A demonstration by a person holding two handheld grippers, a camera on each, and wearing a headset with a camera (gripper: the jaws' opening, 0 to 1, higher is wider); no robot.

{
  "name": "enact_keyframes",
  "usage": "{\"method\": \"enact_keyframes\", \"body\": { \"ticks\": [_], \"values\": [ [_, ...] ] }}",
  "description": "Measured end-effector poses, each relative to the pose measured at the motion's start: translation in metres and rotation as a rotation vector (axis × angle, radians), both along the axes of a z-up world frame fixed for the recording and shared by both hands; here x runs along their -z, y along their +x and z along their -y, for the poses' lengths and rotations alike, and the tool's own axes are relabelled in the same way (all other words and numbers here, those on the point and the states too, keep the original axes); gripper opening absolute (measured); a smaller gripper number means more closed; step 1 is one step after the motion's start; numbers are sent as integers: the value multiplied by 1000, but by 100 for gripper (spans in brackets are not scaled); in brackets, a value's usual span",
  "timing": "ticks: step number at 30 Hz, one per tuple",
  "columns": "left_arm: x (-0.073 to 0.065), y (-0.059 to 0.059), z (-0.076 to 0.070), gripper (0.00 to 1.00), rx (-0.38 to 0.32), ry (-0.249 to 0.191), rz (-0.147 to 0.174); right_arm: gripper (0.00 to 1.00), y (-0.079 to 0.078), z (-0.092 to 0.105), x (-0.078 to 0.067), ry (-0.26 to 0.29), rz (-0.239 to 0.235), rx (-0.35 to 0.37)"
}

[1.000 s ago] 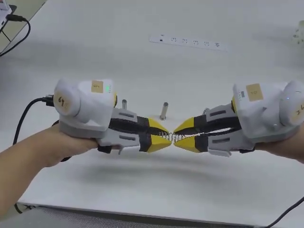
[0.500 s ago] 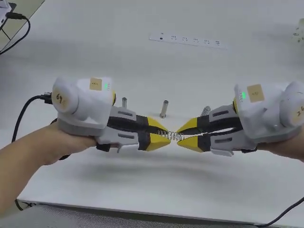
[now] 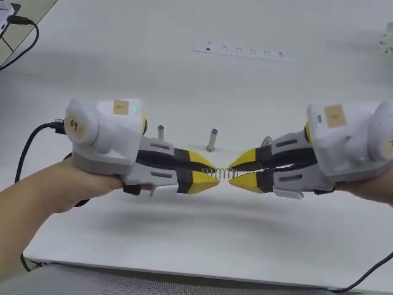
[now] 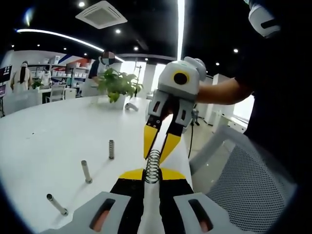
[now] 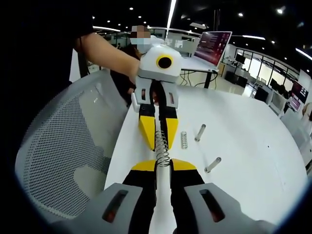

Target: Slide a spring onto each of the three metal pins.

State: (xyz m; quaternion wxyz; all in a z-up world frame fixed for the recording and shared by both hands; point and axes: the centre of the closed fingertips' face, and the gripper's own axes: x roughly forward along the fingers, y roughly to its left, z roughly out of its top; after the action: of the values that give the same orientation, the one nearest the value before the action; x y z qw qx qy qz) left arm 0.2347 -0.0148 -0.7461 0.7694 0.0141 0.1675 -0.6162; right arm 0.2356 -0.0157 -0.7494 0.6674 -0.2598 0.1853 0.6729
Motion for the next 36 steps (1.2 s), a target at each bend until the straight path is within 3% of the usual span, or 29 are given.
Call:
{"method": "enact_keyframes", "body": {
  "ticks": [14, 19, 36],
  "values": [
    [4, 1, -2, 2, 0, 15, 7, 7, -3, -5, -16, 23, 21, -19],
    [5, 0, -1, 2, 2, 19, 16, 7, -6, -11, -25, 75, -7, -14],
    [9, -5, 2, 2, 19, 42, 26, 7, -12, -24, -33, 149, -57, -5]
  ]
}}
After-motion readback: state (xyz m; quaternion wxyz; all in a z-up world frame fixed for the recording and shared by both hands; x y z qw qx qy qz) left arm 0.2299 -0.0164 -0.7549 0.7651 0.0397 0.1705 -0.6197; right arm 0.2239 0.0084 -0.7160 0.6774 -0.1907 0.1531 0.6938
